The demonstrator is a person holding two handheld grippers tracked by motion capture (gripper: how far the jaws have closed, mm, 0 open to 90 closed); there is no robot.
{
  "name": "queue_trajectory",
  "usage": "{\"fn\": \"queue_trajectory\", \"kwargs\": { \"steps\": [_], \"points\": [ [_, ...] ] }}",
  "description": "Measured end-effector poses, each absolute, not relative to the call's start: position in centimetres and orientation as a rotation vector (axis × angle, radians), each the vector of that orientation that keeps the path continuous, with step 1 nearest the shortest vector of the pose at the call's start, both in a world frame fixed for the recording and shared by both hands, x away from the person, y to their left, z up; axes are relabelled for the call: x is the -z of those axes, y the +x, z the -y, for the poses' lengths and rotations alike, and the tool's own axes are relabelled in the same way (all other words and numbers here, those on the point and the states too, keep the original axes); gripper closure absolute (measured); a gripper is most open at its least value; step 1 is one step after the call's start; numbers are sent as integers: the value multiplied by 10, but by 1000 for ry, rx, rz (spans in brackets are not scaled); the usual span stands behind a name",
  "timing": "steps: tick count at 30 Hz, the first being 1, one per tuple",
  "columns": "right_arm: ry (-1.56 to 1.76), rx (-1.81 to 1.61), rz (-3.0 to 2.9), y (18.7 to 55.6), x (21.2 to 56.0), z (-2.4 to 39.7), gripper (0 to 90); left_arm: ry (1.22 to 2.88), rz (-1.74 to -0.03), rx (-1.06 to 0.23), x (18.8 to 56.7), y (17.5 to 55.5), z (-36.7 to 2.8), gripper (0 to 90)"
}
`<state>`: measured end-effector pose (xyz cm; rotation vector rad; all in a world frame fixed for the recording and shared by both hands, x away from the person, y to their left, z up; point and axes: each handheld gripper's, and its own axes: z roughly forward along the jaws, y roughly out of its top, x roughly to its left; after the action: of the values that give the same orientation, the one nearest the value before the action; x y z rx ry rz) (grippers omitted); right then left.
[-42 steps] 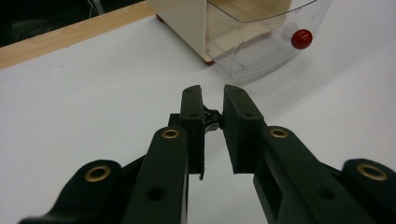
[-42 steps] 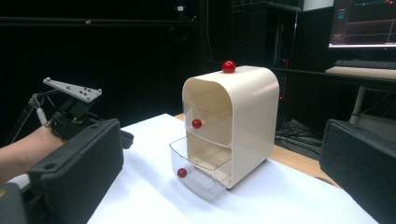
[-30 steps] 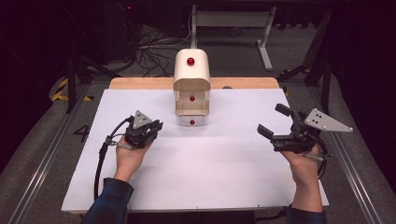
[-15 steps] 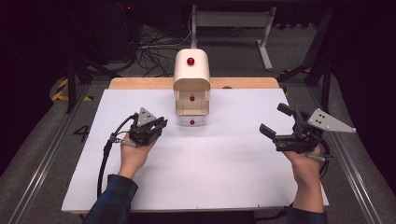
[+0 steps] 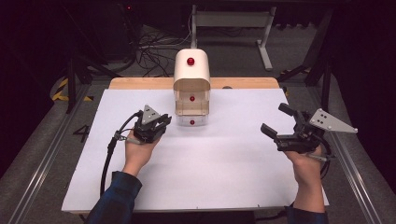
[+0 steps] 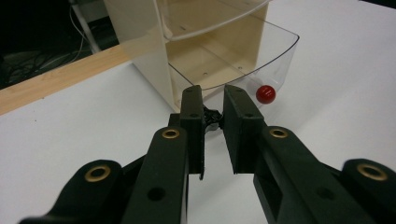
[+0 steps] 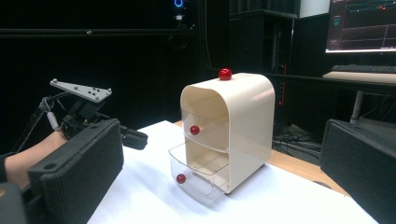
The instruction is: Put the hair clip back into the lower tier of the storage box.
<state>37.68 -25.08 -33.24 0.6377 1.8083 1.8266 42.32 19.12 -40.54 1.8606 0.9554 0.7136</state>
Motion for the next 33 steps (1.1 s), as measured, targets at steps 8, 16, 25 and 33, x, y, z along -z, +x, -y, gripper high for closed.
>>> {"fn": "queue_trajectory", "kwargs": {
  "steps": [8, 16, 25, 33],
  "points": [
    [639, -1833, -1799, 376, 332, 253, 3, 1844, -961, -727, 407, 431, -186, 790],
    [642, -1838, -1798, 377, 333, 253, 3, 1821, -973, -702, 407, 437, -182, 789],
    [637, -1852, -1778, 376, 332, 257, 3, 1777, -981, -684, 407, 447, -176, 788],
    [640, -1859, -1765, 375, 331, 261, 3, 1756, -993, -679, 411, 455, -170, 788]
  ]
}}
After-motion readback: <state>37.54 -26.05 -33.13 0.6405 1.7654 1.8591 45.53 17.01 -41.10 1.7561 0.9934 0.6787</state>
